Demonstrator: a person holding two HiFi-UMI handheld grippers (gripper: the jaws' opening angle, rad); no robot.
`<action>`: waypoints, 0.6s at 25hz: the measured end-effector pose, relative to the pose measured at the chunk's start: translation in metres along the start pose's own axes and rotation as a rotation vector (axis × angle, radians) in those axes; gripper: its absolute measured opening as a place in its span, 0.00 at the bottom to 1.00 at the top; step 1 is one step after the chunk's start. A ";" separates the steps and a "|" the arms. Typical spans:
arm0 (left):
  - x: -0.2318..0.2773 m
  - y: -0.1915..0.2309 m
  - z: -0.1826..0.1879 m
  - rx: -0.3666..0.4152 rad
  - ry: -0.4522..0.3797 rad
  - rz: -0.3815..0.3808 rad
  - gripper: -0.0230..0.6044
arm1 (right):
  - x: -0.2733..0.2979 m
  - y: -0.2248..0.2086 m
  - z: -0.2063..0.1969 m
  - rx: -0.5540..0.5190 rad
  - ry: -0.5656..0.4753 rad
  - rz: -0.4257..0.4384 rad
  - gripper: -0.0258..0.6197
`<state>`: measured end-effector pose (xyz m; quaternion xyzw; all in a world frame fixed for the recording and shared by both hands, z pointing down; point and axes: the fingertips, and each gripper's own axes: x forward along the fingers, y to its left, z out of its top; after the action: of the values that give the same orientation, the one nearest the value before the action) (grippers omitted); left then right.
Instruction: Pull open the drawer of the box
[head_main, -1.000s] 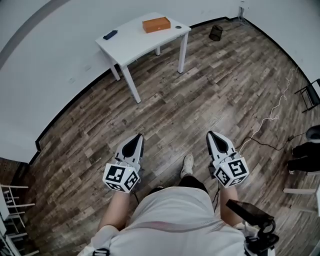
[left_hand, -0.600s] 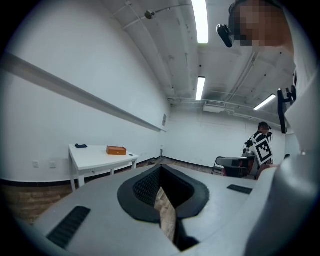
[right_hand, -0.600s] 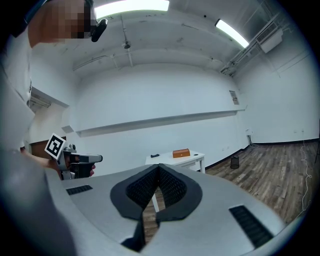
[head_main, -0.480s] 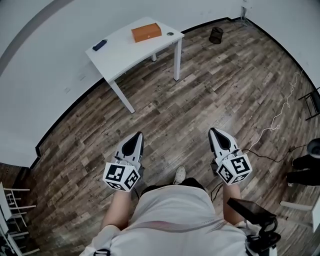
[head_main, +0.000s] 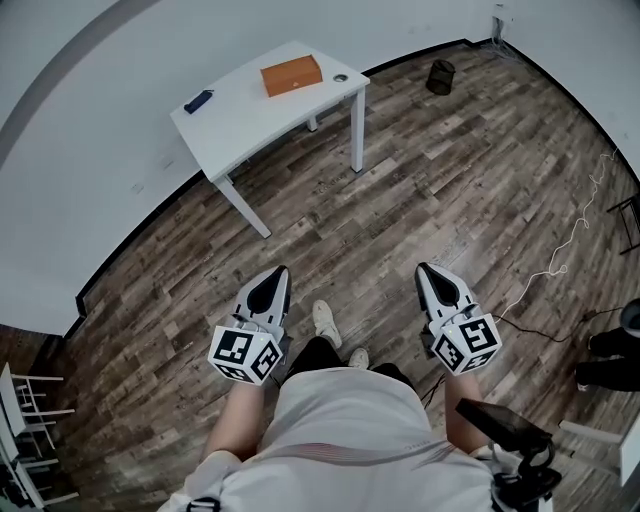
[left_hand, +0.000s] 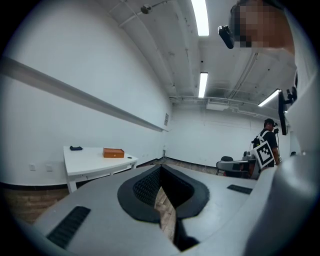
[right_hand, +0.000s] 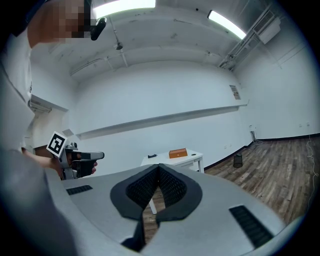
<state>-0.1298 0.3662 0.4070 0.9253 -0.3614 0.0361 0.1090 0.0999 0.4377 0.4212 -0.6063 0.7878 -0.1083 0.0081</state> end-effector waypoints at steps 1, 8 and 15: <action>0.006 0.002 -0.002 0.000 0.004 -0.006 0.05 | 0.003 -0.004 -0.001 -0.001 0.000 -0.004 0.04; 0.059 0.024 -0.009 -0.036 0.013 -0.034 0.05 | 0.041 -0.038 -0.006 0.005 0.023 -0.031 0.04; 0.133 0.065 0.008 -0.060 0.000 -0.056 0.05 | 0.116 -0.072 0.015 -0.028 0.050 -0.024 0.04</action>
<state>-0.0760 0.2296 0.4305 0.9314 -0.3362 0.0223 0.1376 0.1397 0.3069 0.4337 -0.6127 0.7819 -0.1126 -0.0215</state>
